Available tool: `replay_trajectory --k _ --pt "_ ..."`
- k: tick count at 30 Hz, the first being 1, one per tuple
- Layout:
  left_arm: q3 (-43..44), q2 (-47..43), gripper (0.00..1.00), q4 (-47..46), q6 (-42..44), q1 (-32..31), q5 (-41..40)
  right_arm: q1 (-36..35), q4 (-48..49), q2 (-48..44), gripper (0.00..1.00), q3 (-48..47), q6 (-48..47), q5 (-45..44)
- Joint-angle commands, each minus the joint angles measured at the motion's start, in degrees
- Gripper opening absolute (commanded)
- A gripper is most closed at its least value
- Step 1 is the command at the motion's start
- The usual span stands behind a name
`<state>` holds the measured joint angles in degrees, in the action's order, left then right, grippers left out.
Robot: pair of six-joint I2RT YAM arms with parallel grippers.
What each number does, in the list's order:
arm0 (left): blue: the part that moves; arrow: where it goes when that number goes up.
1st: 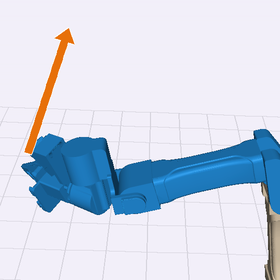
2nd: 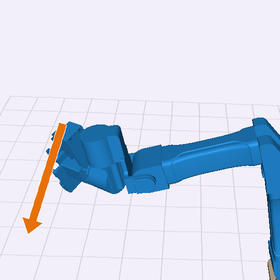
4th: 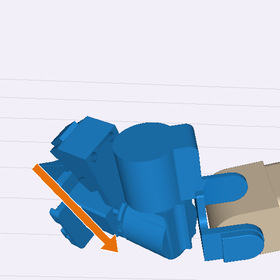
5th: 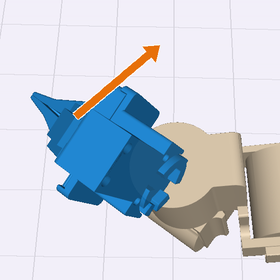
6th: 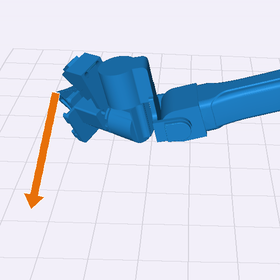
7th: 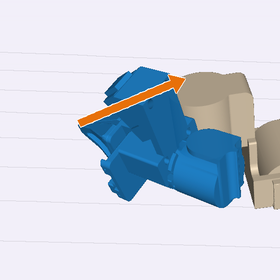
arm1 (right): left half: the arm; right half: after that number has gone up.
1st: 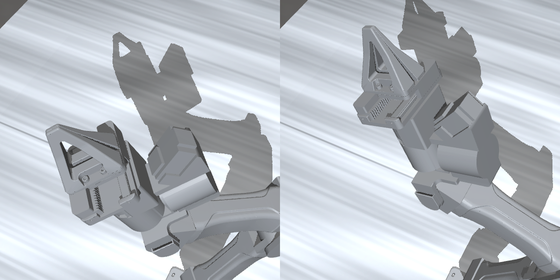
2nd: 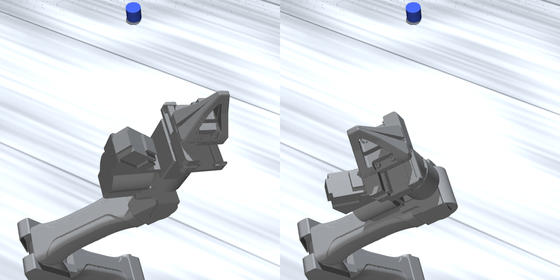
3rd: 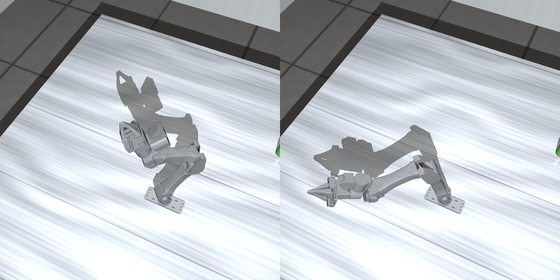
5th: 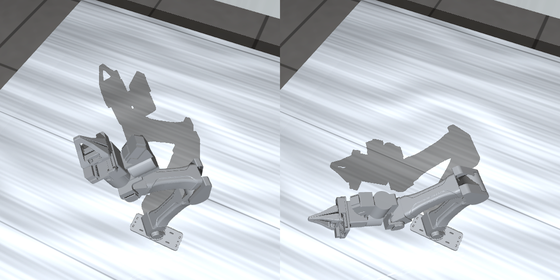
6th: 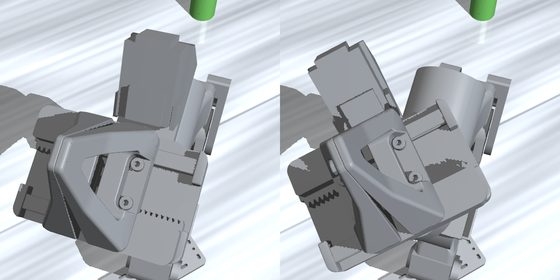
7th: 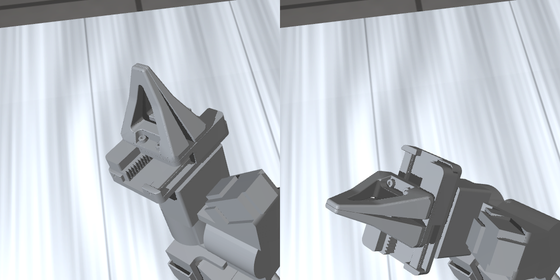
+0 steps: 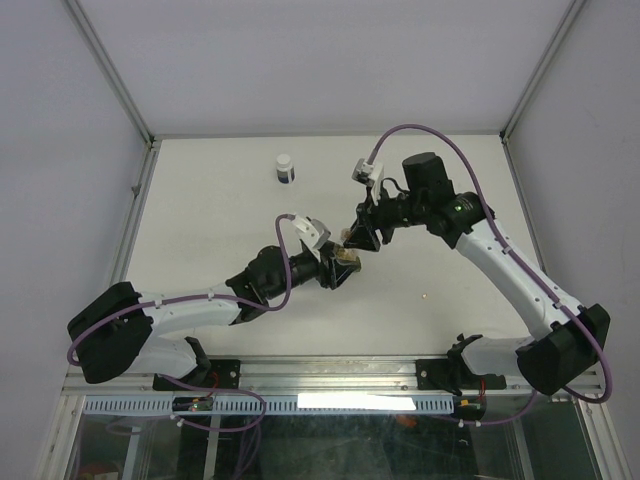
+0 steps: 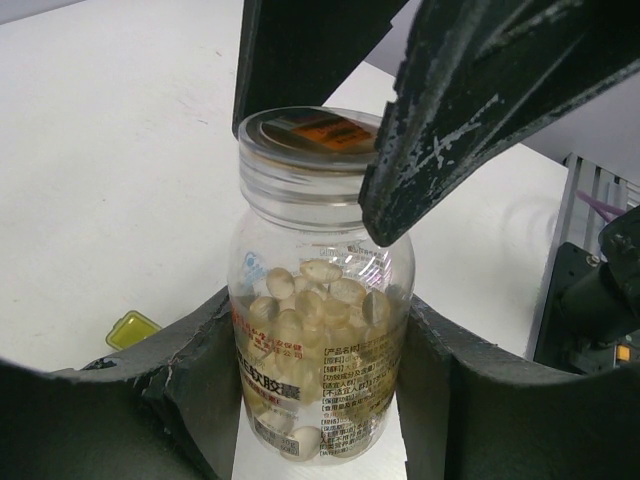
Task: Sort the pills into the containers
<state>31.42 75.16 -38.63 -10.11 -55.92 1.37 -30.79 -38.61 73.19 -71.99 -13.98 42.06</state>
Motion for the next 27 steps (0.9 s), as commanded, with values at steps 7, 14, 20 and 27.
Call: replay_trajectory --k 7,14,20,27 --pt "0.7 -2.9 0.0 -5.6 -4.0 1.0 -1.2 4.3 -8.5 -3.9 0.8 -4.7 -5.7 5.6" --pt "-1.0 -5.2 0.0 -5.8 -3.9 1.0 5.7 8.8 -13.3 -5.8 0.84 -7.2 -13.2 13.4" --pt "-1.3 -6.2 0.0 -7.3 -3.6 1.9 20.3 9.0 -25.2 -5.7 0.85 -9.5 -34.5 22.6" --pt "0.6 -5.6 0.0 -7.4 -5.7 3.8 38.4 7.9 -41.1 -2.2 0.91 -11.5 -63.0 32.7"
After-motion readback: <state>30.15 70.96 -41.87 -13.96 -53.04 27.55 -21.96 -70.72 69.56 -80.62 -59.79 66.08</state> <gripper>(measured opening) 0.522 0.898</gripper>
